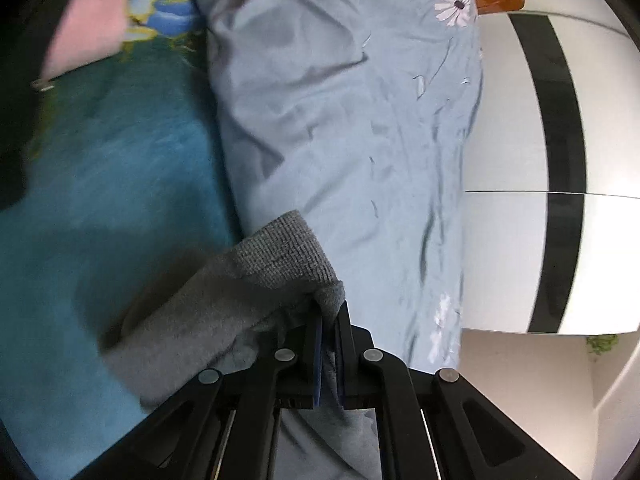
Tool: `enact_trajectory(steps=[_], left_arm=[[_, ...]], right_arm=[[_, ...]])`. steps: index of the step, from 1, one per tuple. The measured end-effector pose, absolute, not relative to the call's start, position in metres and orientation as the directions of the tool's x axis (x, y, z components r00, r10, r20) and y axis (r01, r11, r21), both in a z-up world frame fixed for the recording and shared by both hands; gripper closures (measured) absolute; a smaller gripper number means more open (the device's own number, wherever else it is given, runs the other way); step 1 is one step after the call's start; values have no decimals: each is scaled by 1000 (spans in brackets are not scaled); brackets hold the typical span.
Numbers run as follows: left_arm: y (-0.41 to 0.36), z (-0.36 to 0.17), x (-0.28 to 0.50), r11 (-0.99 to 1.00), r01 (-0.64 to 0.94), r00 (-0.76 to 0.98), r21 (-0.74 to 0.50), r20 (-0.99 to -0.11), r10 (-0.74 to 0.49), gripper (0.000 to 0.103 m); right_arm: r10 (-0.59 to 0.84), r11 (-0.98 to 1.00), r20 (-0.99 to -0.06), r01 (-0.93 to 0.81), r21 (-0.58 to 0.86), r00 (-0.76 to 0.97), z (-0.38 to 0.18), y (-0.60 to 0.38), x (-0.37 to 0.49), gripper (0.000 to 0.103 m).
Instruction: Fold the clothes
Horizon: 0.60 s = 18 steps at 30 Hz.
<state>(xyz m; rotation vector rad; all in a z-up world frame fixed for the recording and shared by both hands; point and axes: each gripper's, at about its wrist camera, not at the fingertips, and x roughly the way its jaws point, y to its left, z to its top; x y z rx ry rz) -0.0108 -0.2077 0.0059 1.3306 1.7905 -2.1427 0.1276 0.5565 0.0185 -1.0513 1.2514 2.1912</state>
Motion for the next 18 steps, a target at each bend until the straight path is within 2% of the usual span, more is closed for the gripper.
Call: enact_trajectory(steps=[6,7,8,10,11,12,15,18], left_arm=[[-203,-13,-32,-349,526,-610,-776,-630,481,91],[-201,-7,-31,-372,503,-608,-780,-625,490,85],[-199,-1,-30,-394,479,-605,-785,-620,500,80],[-194,11,-29,-436,429,-599,-791,-611,519,58],[-192,18,-28,-458,401,-595,-793,-606,528,55],[-189,29,-22,-485,364,-594,-795,-599,537,52],[-185,57,4,-591,281,-606,-756,-617,502,46],[-189,68,41,-693,285,-621,-662,-678,392,42]], right_arm=[[-26,-559,-814,-667,493,-580,-5,559,91,96],[-36,-564,-808,-655,502,-588,-5,559,92,93],[-45,-572,-801,-641,511,-597,-4,559,94,88],[-82,-592,-769,-591,549,-633,2,557,100,50],[-104,-601,-749,-559,571,-654,6,556,103,42],[-118,-614,-730,-529,586,-673,11,554,107,38],[-96,-658,-689,-474,585,-718,31,549,132,38],[-66,-649,-690,-494,579,-721,30,554,163,38]])
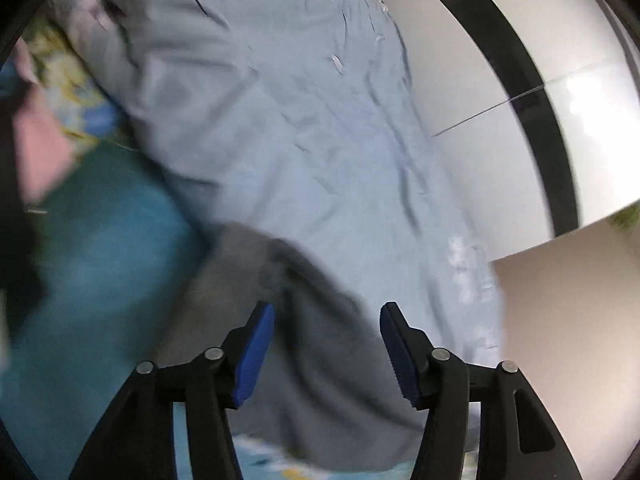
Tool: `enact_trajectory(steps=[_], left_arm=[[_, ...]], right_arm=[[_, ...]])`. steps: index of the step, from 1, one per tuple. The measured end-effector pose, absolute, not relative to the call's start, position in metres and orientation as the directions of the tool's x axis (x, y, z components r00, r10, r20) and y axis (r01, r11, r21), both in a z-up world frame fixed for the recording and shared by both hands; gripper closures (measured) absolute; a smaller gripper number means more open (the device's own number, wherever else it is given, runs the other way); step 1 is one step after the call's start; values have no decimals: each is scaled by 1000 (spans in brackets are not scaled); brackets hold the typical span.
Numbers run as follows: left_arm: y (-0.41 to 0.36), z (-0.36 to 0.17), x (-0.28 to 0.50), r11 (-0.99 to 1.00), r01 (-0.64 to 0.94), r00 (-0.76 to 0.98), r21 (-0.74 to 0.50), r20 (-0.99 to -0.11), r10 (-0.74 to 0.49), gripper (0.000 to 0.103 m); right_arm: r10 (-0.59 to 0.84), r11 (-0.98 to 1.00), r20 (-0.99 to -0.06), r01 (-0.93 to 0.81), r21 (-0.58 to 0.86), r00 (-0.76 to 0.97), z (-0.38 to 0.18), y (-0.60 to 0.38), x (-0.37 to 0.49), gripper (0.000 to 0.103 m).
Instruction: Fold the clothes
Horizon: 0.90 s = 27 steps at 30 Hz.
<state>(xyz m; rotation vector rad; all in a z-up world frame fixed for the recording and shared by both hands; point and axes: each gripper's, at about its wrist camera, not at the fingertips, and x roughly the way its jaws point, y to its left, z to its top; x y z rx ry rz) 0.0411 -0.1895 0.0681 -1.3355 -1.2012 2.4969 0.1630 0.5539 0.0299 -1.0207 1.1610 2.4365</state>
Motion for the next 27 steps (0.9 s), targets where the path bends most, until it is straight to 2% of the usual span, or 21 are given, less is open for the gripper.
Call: enact_trajectory(steps=[3,6,14,20,22,23,25,27], left_arm=[[-202,40,76,-693,355,-600,-628,-721,346,40],[-208,-2,97,-627,460,-544,-628,-758,360,40],[-199,-51,92,-480,522,-576,-705,-707,411,40],[-181,-65,80,-500,500,-624,-707,-695,358,39],[-180,-66,82,-499,500,-633,-708,-692,348,41],[-181,-65,83,-496,507,-633,-705,-695,342,43],[-182,-64,84,-490,520,-632,-699,-702,330,62],[-185,-61,84,-487,528,-633,-696,-705,321,72]], right_arm=[[-60,-599,-710,-543,588,-702,7,559,189,38],[-92,-510,-723,-592,625,-684,-30,563,209,38],[-129,-376,-677,-597,709,-724,-75,564,197,38],[-122,-330,-643,-580,745,-756,-91,569,182,39],[-114,-319,-638,-580,750,-762,-92,568,180,55],[-107,-316,-637,-581,750,-763,-92,567,181,59],[-89,-322,-639,-585,744,-764,-85,566,182,69],[-77,-337,-645,-589,735,-760,-77,564,183,76]])
